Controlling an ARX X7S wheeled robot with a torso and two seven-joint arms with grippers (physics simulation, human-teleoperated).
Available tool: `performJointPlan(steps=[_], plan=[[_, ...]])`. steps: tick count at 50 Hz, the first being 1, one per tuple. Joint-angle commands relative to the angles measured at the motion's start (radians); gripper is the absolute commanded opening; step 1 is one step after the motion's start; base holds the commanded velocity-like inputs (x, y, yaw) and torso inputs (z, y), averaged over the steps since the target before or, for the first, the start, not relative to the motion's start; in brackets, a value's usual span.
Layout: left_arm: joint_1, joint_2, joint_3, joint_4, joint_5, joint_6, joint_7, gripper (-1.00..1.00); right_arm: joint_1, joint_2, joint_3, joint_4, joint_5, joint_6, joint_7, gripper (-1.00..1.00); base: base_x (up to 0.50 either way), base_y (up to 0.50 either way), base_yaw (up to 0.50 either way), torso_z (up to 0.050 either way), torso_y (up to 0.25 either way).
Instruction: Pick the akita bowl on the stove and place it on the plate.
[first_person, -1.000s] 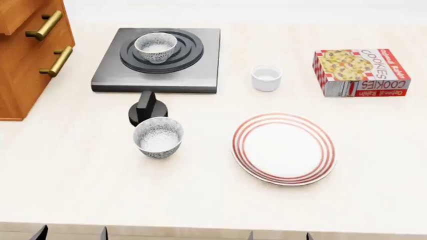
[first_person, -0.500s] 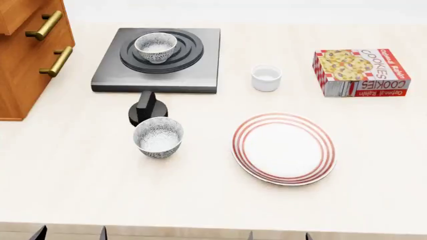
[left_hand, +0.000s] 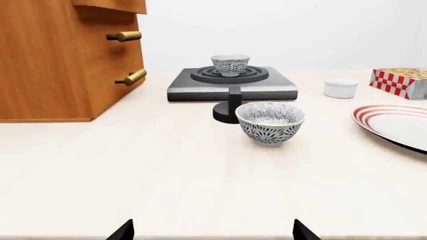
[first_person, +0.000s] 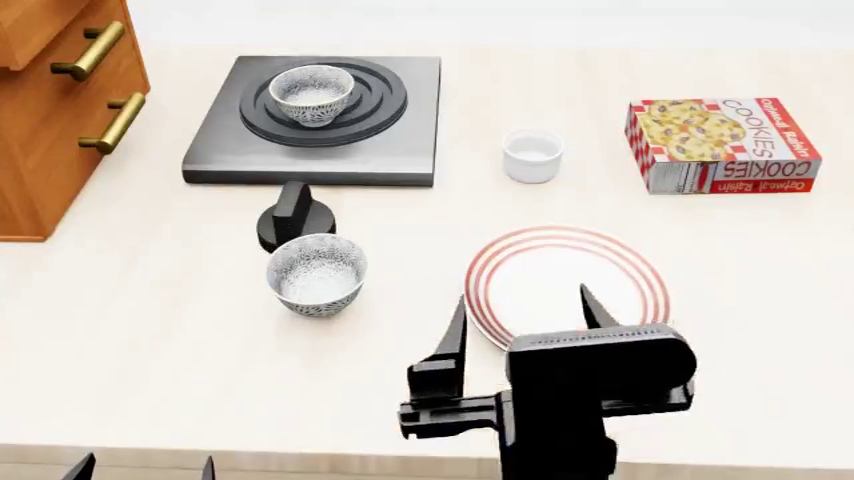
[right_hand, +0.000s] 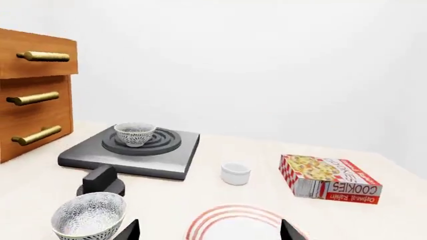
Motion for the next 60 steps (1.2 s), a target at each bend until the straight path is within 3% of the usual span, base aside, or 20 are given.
performJointPlan(steps=[1,6,13,22,50,54,60], plan=[[0.0,0.004,-0.003,-0.006,0.003,0.006,0.009,1.0,0.353,-0.041,0.1,-0.216,0.051,0.466,-0.013,1.0,0.0,0.0,0.0,0.0,0.0],[0.0,-0.002,0.003,0.0,-0.004,-0.004,0.001,1.0,0.488,0.018,0.152,-0.305,0.098,0.684,-0.05,1.0,0.0,0.0,0.0,0.0,0.0],[-0.002,-0.009,0.012,0.003,-0.01,-0.011,-0.011,1.0,0.465,0.121,0.18,-0.385,0.114,0.747,-0.097,1.0,0.0,0.0,0.0,0.0,0.0],[-0.006,-0.017,0.022,0.0,-0.017,-0.013,-0.023,1.0,0.247,0.154,0.258,-0.403,0.095,0.626,-0.095,1.0,0.0,0.0,0.0,0.0,0.0],[-0.007,-0.039,0.049,0.004,-0.035,-0.005,-0.05,1.0,0.222,0.143,0.284,-0.396,0.116,0.579,-0.087,1.0,0.0,0.0,0.0,0.0,0.0],[-0.022,-0.044,0.037,0.075,-0.055,-0.1,-0.07,1.0,0.222,0.143,0.286,-0.402,0.119,0.585,-0.086,1.0,0.0,0.0,0.0,0.0,0.0],[-0.112,-0.085,0.036,0.33,-0.064,-0.411,-0.093,1.0,0.219,0.147,0.282,-0.398,0.12,0.575,-0.084,1.0,0.0,0.0,0.0,0.0,0.0]])
